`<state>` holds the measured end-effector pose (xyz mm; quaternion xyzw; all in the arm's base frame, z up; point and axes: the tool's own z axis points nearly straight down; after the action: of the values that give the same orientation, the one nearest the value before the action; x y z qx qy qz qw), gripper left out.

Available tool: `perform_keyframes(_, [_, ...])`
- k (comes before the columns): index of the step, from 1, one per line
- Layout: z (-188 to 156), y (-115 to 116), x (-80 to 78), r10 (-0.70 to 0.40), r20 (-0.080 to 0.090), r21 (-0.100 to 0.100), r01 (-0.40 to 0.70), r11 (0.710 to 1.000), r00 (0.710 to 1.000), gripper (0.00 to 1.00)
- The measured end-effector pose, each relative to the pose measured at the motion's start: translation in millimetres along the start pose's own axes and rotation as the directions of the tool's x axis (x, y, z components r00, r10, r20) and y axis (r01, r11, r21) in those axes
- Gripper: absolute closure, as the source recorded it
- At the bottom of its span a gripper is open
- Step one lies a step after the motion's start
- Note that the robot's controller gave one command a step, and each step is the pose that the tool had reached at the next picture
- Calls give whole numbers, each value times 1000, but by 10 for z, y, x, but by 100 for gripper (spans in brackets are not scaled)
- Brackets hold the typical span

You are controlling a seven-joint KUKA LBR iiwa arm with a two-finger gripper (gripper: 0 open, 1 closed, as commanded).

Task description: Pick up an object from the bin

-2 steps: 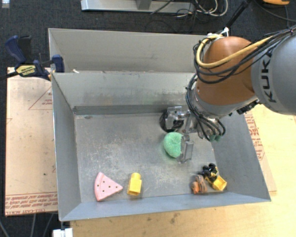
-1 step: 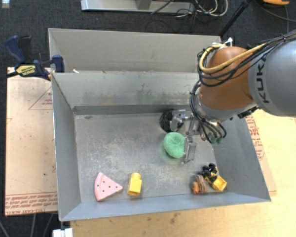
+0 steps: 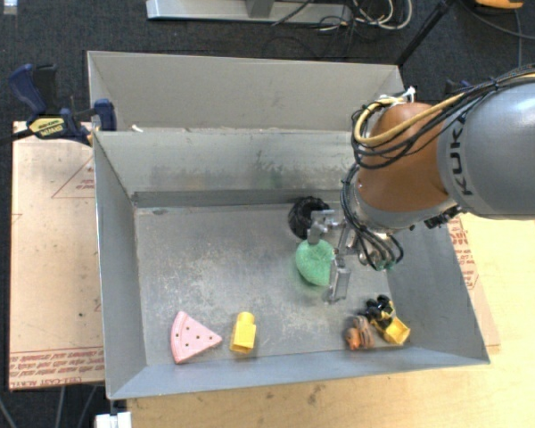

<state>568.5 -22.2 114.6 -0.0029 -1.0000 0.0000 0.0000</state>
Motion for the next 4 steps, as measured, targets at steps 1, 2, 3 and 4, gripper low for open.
perform_keyframes(1, [337,-199,-152,-46,12,-1,46,999,999,100])
perform_keyframes(2, [337,-200,-152,-46,12,-1,46,999,999,100])
perform_keyframes(3, [-845,-310,-344,-5,4,-1,5,1000,1000,100])
perform_keyframes(4, [-845,-312,-344,-4,4,-1,4,1000,1000,100])
